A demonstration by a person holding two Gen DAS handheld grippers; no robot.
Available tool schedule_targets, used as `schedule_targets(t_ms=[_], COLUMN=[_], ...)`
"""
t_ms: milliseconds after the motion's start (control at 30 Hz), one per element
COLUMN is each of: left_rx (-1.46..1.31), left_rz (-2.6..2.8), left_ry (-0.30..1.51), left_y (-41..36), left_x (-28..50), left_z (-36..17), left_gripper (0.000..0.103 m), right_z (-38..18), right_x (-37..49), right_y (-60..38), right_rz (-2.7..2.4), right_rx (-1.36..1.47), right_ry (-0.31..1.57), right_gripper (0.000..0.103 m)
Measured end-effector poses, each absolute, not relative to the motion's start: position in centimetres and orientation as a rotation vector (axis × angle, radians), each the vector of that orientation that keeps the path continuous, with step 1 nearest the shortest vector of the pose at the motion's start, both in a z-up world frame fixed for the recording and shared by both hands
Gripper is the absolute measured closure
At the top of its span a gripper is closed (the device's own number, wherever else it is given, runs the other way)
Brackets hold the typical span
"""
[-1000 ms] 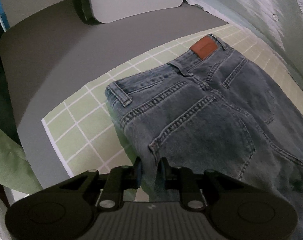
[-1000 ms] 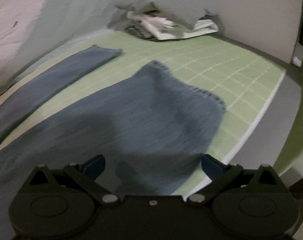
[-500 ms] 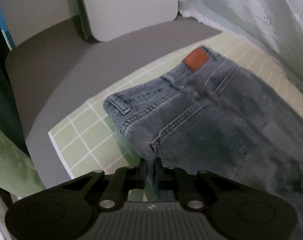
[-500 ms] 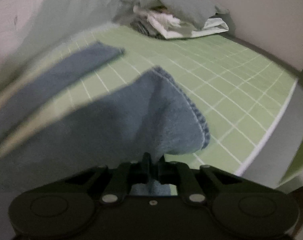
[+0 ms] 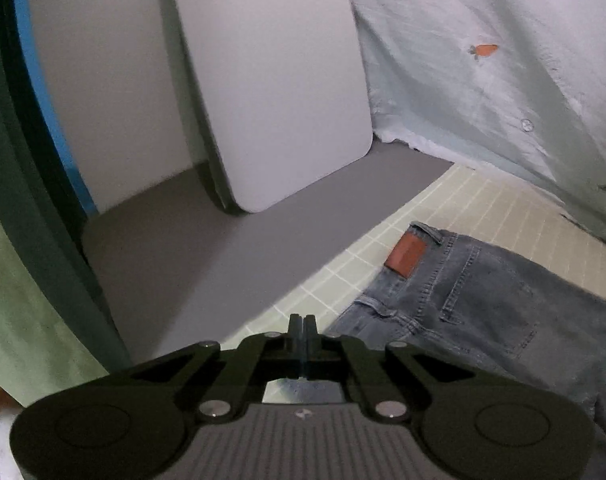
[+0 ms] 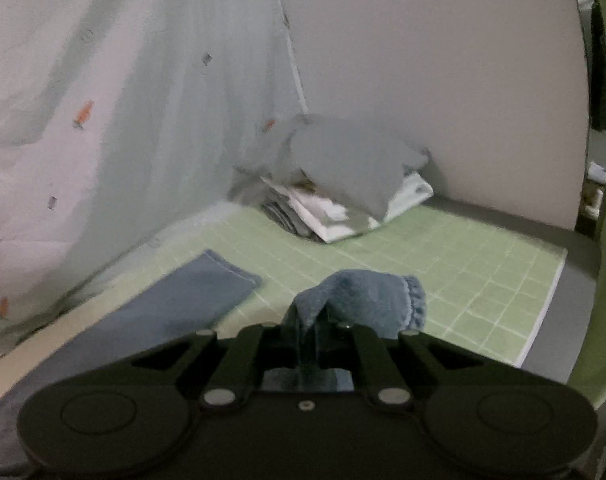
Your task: Fold clothes
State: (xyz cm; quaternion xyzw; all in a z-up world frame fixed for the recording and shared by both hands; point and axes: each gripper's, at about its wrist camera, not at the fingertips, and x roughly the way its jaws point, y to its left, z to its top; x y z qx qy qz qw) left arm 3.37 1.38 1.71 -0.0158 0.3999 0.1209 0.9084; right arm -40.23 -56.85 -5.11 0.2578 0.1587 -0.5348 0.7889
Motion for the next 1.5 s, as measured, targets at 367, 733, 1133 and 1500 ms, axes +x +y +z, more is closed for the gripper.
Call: schedule_targets(t_ms=[367, 733, 1133, 1500], left_rx=[-0.344, -0.316, -0.338, -0.408], left_rz=[0.202, 0.222, 0.248, 0.145], left_ry=[1.123, 1.122, 1.078, 1.094], left_y=[0.9, 2.4, 6.7, 5.4], left_x=[4.4, 5.3, 4.8, 5.5], left_z=[-7.5, -8.9, -8.9, -11.1], left_gripper=[0.078, 0.035, 0.025, 0.061], right_z=[-6.7, -5.7, -4.9, -4.1], right_x=[-35.3, -33.0, -32.3, -34.2], right_y=[-58.2, -59.4, -56.2, -54.3], right_rz=[-1.133, -1.192, -1.208, -1.192], right_rx=[0.564, 0.576, 0.508, 0.538], right_ry=[0.371, 0.388, 0.446, 0.436], right_gripper=[0.096, 0.096, 0.096, 0.096])
